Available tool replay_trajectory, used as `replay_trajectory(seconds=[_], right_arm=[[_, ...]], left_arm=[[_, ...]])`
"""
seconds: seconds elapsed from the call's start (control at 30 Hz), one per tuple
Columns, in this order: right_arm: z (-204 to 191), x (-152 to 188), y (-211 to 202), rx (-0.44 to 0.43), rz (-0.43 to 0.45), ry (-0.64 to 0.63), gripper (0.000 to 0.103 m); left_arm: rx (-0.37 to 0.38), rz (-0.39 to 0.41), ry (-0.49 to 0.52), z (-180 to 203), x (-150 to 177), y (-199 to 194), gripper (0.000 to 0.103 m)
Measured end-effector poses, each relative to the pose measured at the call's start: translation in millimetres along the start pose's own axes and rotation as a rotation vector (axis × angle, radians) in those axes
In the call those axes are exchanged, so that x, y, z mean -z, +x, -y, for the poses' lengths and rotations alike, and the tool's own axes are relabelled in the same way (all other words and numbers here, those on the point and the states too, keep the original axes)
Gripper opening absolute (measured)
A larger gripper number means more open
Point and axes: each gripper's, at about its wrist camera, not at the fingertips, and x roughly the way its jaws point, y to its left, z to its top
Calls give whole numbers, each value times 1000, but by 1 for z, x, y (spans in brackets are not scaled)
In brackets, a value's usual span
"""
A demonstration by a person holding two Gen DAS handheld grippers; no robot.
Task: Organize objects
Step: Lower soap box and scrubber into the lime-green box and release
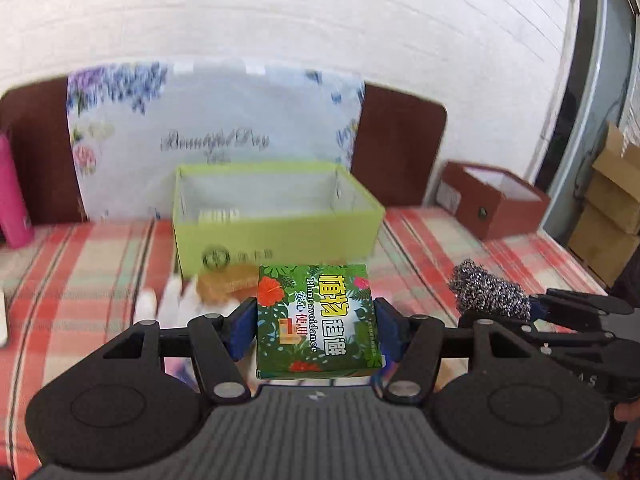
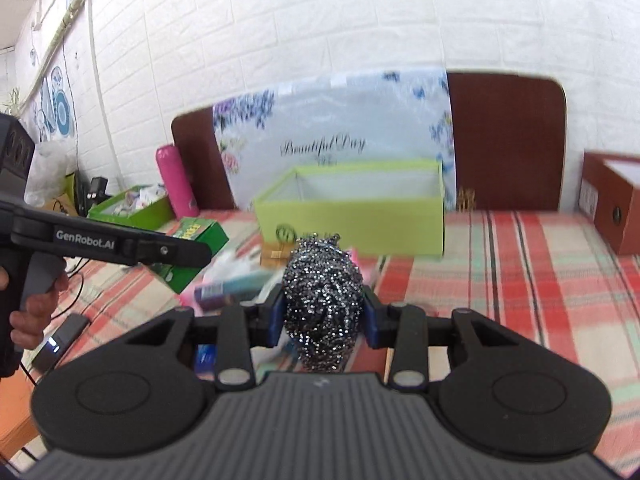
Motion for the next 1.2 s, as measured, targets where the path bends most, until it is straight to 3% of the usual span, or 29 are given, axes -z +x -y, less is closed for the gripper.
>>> replay_trajectory(seconds=[0.2, 0.4, 0.8, 0.83, 0.87, 0.9, 1.0, 1.1, 1.2], right_arm=[[24, -52, 55, 76, 32, -11, 37], [57, -76, 126, 146, 29, -1, 37], [92, -79, 239, 176, -54, -54, 38], [93, -79, 244, 178, -58, -63, 39], [94, -78, 249, 178, -58, -74, 42], [94, -76, 252, 172, -56, -92, 53], [91, -72, 245, 191, 4, -153, 88], [87, -71, 231, 236, 68, -197, 103], [88, -71, 214, 257, 89, -182, 103]], left_arm=[[15, 21, -106, -21, -59, 50, 64], [39, -16, -196, -34, -102, 121, 64], [-3, -69, -217, -51, -124, 238, 64], [-13, -70, -224, -53, -123, 243, 69], [-29, -69, -235, -56, -121, 248, 75], [-50, -67, -241, -57, -120, 249, 89], [-92, -31, -213, -62, -115, 246, 92], [-95, -17, -209, -68, -113, 238, 93], [-89, 5, -205, -68, -112, 223, 93]])
